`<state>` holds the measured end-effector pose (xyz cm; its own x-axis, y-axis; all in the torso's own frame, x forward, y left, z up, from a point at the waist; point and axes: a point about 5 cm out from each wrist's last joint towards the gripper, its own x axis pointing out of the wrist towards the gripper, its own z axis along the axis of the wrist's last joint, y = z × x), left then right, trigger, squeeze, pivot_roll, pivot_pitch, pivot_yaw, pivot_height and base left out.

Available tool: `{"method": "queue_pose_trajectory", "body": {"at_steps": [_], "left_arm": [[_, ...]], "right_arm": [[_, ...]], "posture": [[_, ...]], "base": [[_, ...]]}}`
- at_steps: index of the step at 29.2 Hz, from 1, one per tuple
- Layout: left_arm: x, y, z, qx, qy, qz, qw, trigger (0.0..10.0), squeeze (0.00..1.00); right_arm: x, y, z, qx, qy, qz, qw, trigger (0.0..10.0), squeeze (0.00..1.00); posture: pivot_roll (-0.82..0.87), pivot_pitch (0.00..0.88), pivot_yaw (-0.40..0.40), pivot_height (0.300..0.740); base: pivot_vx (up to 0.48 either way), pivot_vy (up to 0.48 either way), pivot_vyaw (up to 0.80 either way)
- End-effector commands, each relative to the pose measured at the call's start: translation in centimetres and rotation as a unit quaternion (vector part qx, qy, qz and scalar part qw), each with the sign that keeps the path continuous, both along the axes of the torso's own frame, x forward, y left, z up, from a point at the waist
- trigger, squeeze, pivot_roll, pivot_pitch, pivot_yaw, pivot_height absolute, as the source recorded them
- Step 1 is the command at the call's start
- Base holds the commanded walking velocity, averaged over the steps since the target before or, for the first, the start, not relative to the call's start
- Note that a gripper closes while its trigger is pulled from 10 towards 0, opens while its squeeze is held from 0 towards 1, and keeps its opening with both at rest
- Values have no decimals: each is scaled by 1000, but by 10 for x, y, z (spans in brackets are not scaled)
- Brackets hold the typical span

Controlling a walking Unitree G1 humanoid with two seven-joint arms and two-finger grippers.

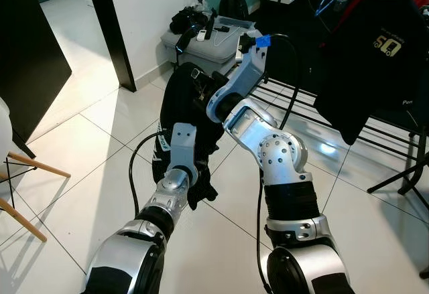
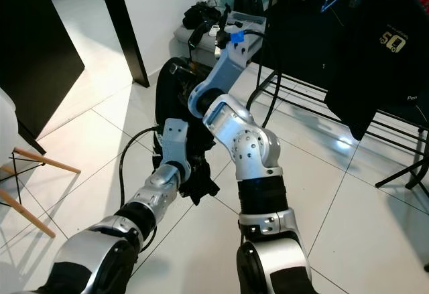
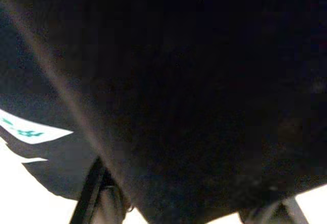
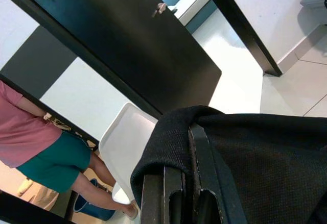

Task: Hang hanger

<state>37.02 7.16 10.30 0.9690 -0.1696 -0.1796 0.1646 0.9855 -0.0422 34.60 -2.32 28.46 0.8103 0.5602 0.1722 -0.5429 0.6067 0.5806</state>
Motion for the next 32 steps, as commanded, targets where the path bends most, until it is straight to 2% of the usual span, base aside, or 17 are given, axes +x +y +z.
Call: {"method": "queue_pose_trajectory", "body": {"at_steps": [1,17,20,22,23,25,26,27,28,29,30,31,32], "left_arm": [[-4,6,-11,10,20,-1,1000,0,0],[-3,14,-11,16,21,1,1000,0,0],[-2,26,-11,28,11,-9,1000,0,0],[-3,34,-14,51,12,-23,998,0,0],[-3,34,-14,51,12,-23,998,0,0],[-6,44,-18,96,9,-37,995,0,0],[-8,50,-22,131,13,-56,990,0,0],[-8,50,-22,131,13,-56,990,0,0],[-11,56,-26,168,11,-71,983,0,0],[-16,68,-32,247,10,-105,963,0,0],[-16,68,-32,247,10,-105,963,0,0],[-17,75,-33,270,8,-110,957,0,0],[-17,75,-33,270,8,-110,957,0,0]], "right_arm": [[-11,17,-11,27,22,28,999,0,0],[-10,11,-16,20,24,16,999,0,0],[-9,-2,-28,5,32,-7,999,0,0],[-6,-13,-38,-14,36,-28,999,0,0],[-6,-13,-38,-14,36,-28,999,0,0],[-3,-24,-51,-44,35,-50,997,0,0],[-3,-30,-60,-74,31,-62,995,0,0],[-3,-30,-60,-74,31,-62,995,0,0],[-2,-37,-71,-104,31,-72,992,0,0],[-2,-53,-97,-147,56,-91,983,0,0],[-2,-53,-97,-147,56,-91,983,0,0],[-3,-61,-112,-171,71,-100,978,0,0],[-3,-61,-112,-171,71,-100,978,0,0]], "posture": [[-72,140,14,740],[-70,138,19,740],[-64,139,23,740],[-62,140,24,740],[-62,140,24,740],[-62,141,28,740],[-65,141,33,740],[-65,141,33,740],[-65,142,33,740],[-61,144,30,740],[-61,144,30,740],[-56,143,26,740],[-56,143,26,740]], "base": [[0,0,0],[0,0,0],[0,0,0],[0,0,0],[0,0,0],[0,0,0],[0,0,0],[0,0,0],[0,0,0],[0,0,0],[0,0,0],[0,0,0],[0,0,0]]}}
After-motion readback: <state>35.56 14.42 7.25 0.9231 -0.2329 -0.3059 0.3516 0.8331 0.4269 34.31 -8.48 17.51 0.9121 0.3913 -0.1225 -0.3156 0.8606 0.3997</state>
